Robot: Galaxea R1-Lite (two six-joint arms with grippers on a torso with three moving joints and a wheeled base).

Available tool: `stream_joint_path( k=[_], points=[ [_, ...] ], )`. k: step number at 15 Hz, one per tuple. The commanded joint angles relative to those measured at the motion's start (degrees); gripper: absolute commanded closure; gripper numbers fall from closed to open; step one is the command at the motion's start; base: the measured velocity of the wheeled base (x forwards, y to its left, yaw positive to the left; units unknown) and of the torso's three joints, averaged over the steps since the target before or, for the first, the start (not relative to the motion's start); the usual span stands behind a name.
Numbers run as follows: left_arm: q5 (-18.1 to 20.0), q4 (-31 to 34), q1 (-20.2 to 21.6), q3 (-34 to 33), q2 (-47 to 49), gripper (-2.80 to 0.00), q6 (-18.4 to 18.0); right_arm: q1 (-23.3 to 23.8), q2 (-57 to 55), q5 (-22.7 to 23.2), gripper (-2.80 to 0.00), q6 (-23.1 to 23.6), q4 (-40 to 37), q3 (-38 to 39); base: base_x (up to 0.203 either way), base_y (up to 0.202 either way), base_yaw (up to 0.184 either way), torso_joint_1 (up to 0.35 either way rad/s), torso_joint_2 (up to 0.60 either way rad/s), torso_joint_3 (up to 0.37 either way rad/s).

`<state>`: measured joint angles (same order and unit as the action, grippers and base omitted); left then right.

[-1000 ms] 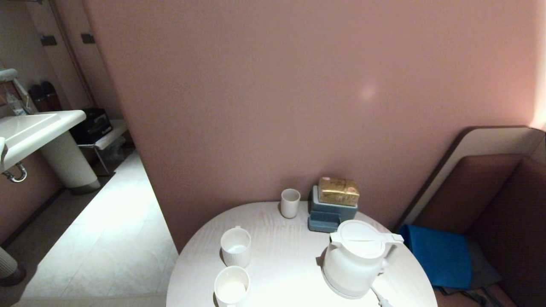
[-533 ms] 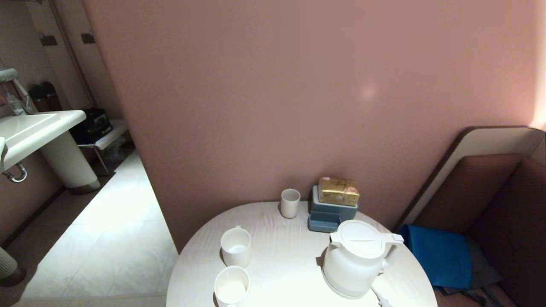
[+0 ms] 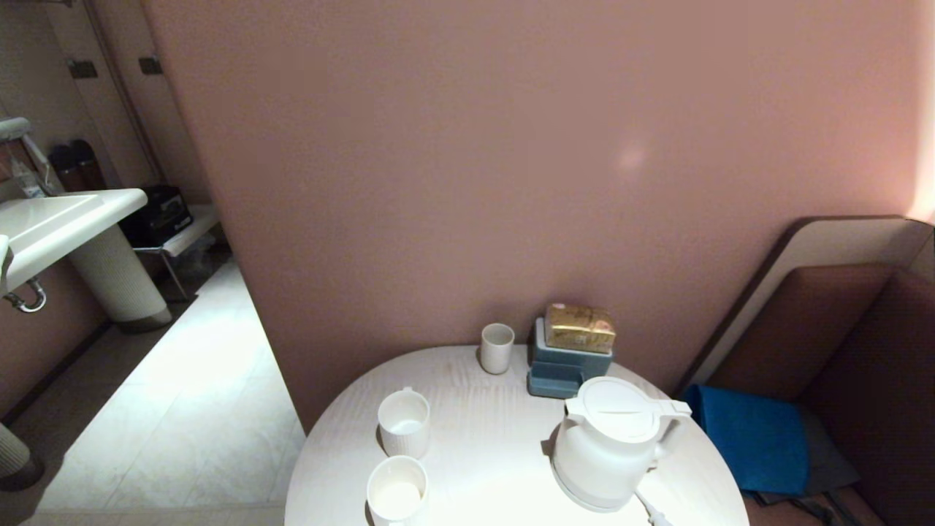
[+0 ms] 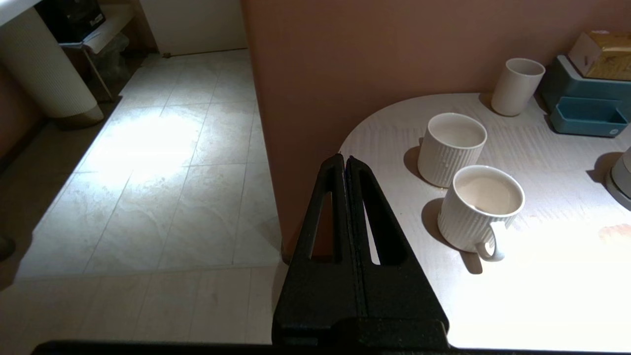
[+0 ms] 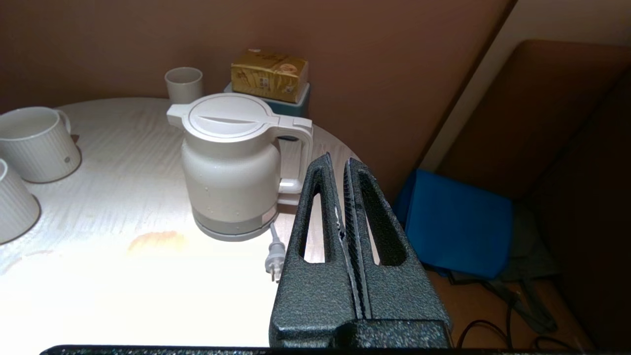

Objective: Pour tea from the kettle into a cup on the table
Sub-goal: Pick up the kettle

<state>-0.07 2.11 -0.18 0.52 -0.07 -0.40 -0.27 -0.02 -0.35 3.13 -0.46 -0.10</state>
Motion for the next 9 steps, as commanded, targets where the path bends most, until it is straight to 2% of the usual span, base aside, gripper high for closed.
stream_joint_path(
  k=[1, 9],
  points=[
    [0.0, 0.0, 0.0, 0.0, 0.1, 0.00, 0.0, 0.0, -0.1, 0.0, 0.00, 0.0, 0.0, 0.0, 0.000, 0.000, 0.000, 0.000, 0.00, 0.000],
    [0.0, 0.0, 0.0, 0.0, 0.1, 0.00, 0.1, 0.0, -0.1, -0.2, 0.00, -0.8, 0.0, 0.0, 0.000, 0.000, 0.000, 0.000, 0.00, 0.000]
  ],
)
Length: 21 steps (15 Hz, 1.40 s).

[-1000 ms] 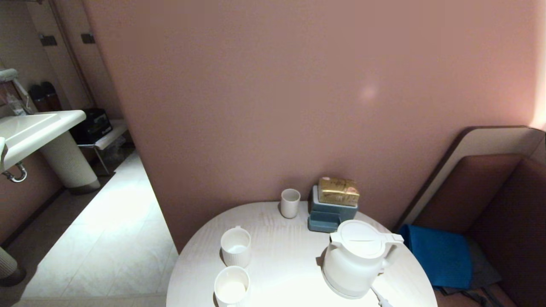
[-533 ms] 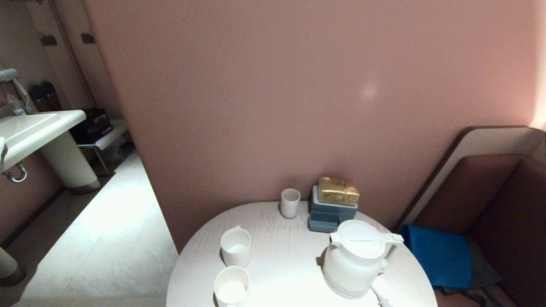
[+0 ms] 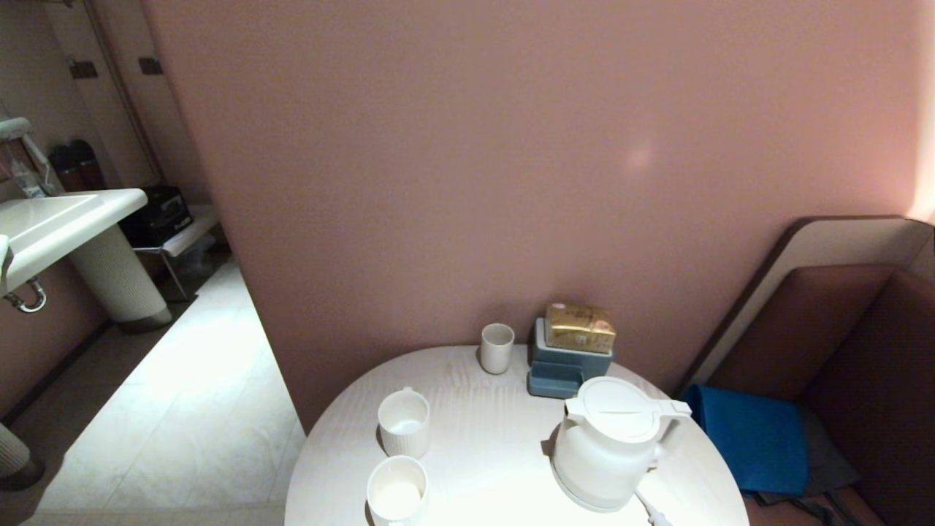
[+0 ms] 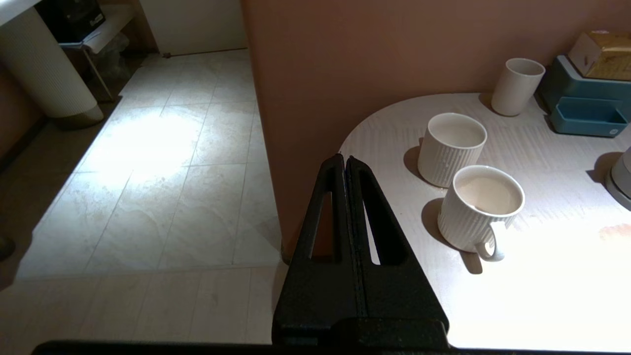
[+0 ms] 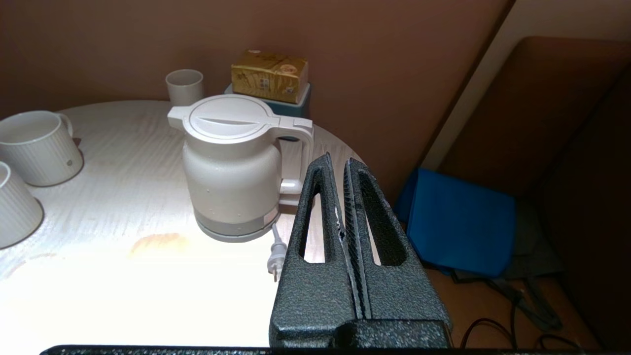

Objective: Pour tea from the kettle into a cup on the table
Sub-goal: Pick up the kettle

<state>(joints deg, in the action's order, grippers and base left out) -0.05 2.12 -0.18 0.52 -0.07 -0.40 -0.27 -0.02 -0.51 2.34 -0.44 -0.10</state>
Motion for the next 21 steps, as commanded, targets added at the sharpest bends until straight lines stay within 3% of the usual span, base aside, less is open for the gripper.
stream_joint_path(
  k=[1, 21],
  points=[
    [0.0, 0.0, 0.0, 0.0, 0.1, 0.00, 0.0, -0.1, 0.0, 0.0, 0.00, 0.0, 0.0, 0.0, 0.000, 0.000, 0.000, 0.000, 0.00, 0.000],
    [0.0, 0.0, 0.0, 0.0, 0.1, 0.00, 0.0, 0.0, 0.0, 0.0, 0.00, 0.0, 0.0, 0.1, 0.000, 0.000, 0.000, -0.133, 0.27, 0.132]
  ],
)
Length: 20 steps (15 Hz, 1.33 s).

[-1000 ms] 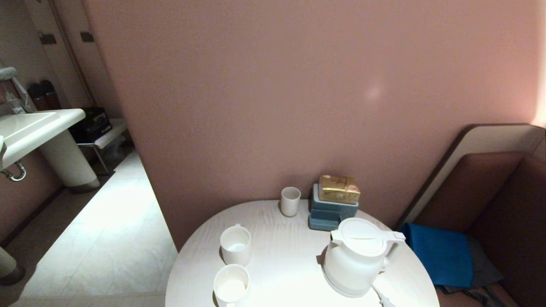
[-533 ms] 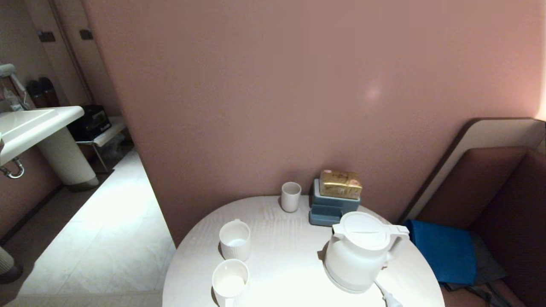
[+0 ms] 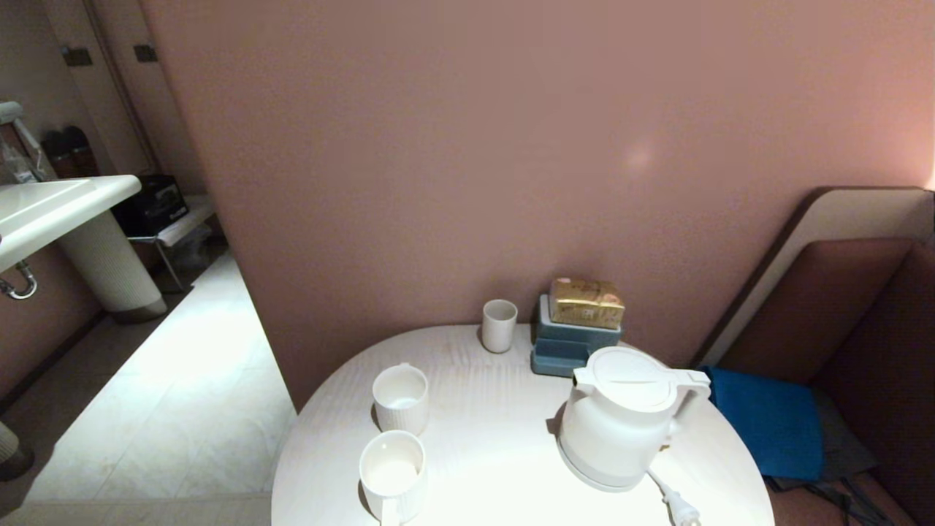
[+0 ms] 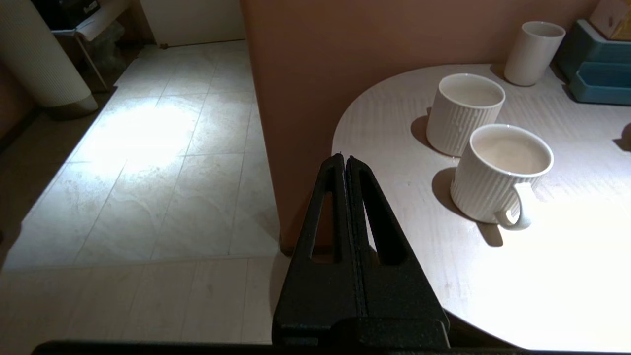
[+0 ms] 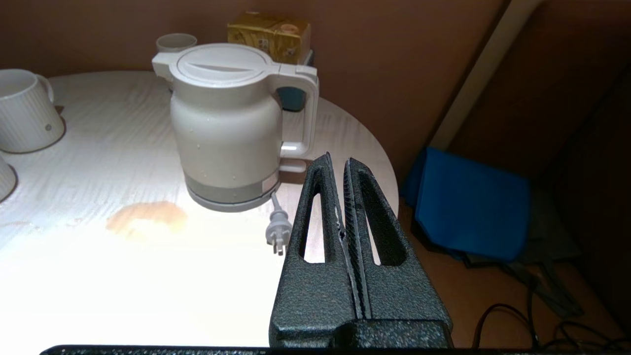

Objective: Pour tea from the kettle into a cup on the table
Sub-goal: Pick up the kettle

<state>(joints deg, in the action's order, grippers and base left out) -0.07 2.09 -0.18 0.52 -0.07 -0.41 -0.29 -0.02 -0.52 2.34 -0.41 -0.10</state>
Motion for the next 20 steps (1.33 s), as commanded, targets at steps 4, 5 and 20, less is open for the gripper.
stream_joint_path(
  k=[4, 5, 20],
  points=[
    [0.0, 0.0, 0.0, 0.0, 0.1, 0.00, 0.0, 0.0, -0.1, 0.0, 0.00, 0.0, 0.0, 0.0, 0.000, 0.000, 0.000, -0.165, 0.34, 0.169],
    [0.0, 0.0, 0.0, 0.0, 0.1, 0.00, 0.0, 0.0, 0.0, 0.0, 0.00, 0.0, 0.0, 0.1, 0.000, 0.000, 0.000, -0.163, 0.33, 0.157],
    [0.0, 0.0, 0.0, 0.0, 0.1, 0.00, 0.0, -0.1, -0.8, -0.2, 0.00, 0.4, -0.9, -6.8, 0.000, 0.000, 0.000, -0.049, 0.10, 0.050]
  ],
)
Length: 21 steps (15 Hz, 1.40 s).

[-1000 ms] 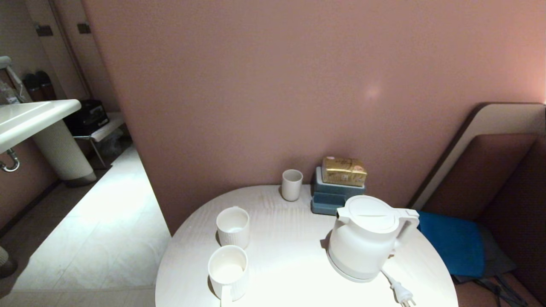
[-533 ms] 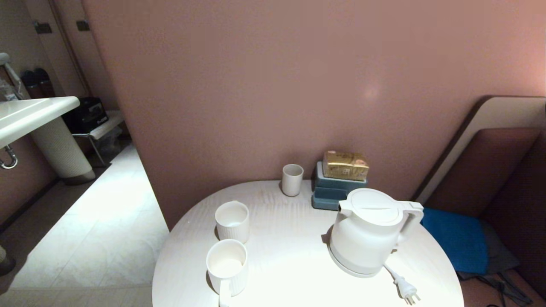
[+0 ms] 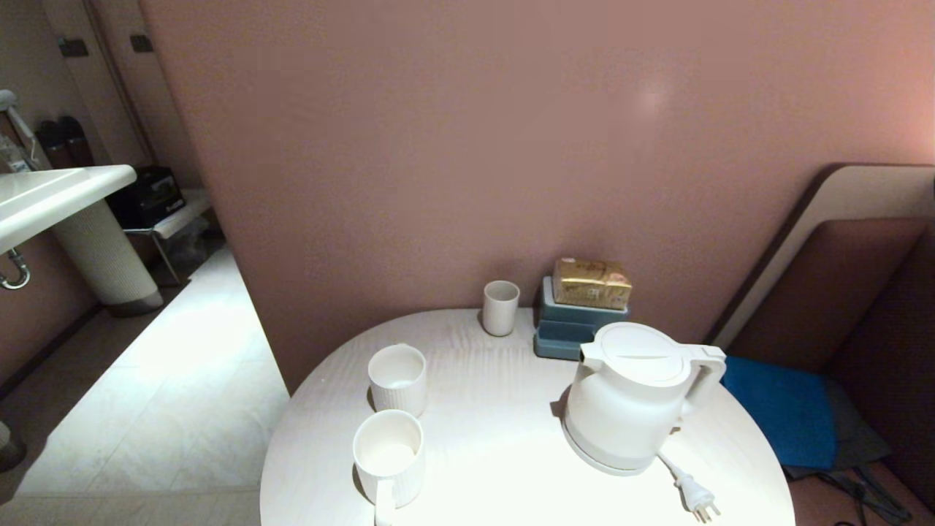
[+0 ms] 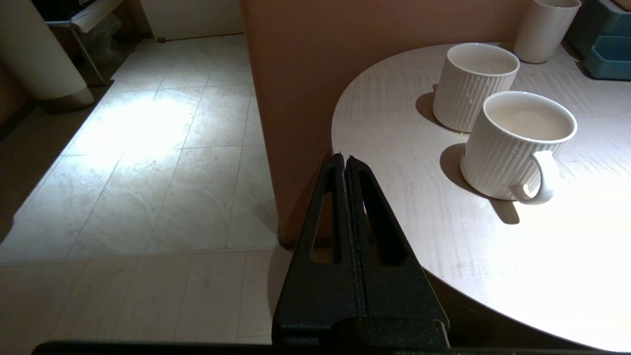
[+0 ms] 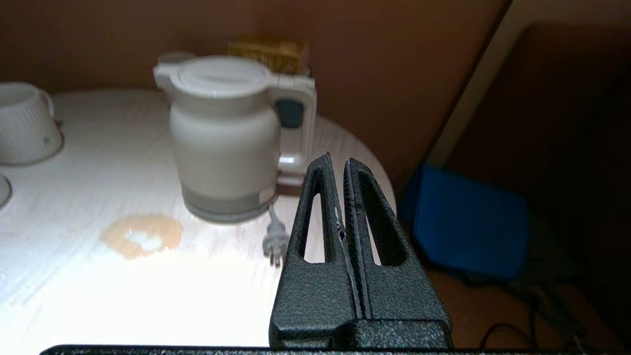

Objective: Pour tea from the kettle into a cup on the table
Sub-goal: Pick up the kettle

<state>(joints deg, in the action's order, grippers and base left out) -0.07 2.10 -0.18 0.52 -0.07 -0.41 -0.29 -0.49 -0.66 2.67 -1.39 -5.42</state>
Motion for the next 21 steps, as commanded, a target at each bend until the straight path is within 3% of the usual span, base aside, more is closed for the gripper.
stream_joint_path(
  k=[1, 6, 11, 12, 15, 17, 21],
  points=[
    [0.0, 0.0, 0.0, 0.0, 0.1, 0.00, 0.1, -0.1, -2.9, 0.1, 0.00, 0.0, -0.5, -4.7, 0.000, 0.000, 0.000, 0.000, 0.00, 0.000],
    [0.0, 0.0, 0.0, 0.0, 0.1, 0.00, 0.0, -0.2, -32.5, 0.2, 0.00, -2.2, -1.4, -19.4, 0.000, 0.000, 0.000, 0.000, 0.00, 0.000],
    [0.0, 0.0, 0.0, 0.0, 0.1, 0.00, 0.0, 0.7, -66.5, 4.5, 0.00, -2.2, 1.2, -22.1, 0.000, 0.000, 0.000, 0.000, 0.00, 0.000],
    [0.0, 0.0, 0.0, 0.0, 0.1, 0.00, 0.0, 1.3, -71.5, 6.6, 0.00, -1.4, 6.0, -19.8, 0.000, 0.000, 0.000, 0.000, 0.00, 0.000],
    [0.0, 0.0, 0.0, 0.0, 0.1, 0.00, 0.0, 3.0, -83.6, 11.6, 0.00, 2.0, 36.4, -7.4, 0.000, 0.000, 0.000, 0.000, 0.00, 0.000],
    [0.0, 0.0, 0.0, 0.0, 0.1, 0.00, 0.0, 4.4, -92.7, 13.0, 0.00, 3.1, 51.7, -2.4, 0.000, 0.000, 0.000, 0.000, 0.00, 0.000],
    [0.0, -0.1, 0.0, 0.0, 0.1, 0.00, 0.0, 8.3, -103.1, 13.9, 0.00, 3.7, 65.2, -2.2, 0.000, 0.000, 0.000, 0.000, 0.00, 0.000]
  ],
)
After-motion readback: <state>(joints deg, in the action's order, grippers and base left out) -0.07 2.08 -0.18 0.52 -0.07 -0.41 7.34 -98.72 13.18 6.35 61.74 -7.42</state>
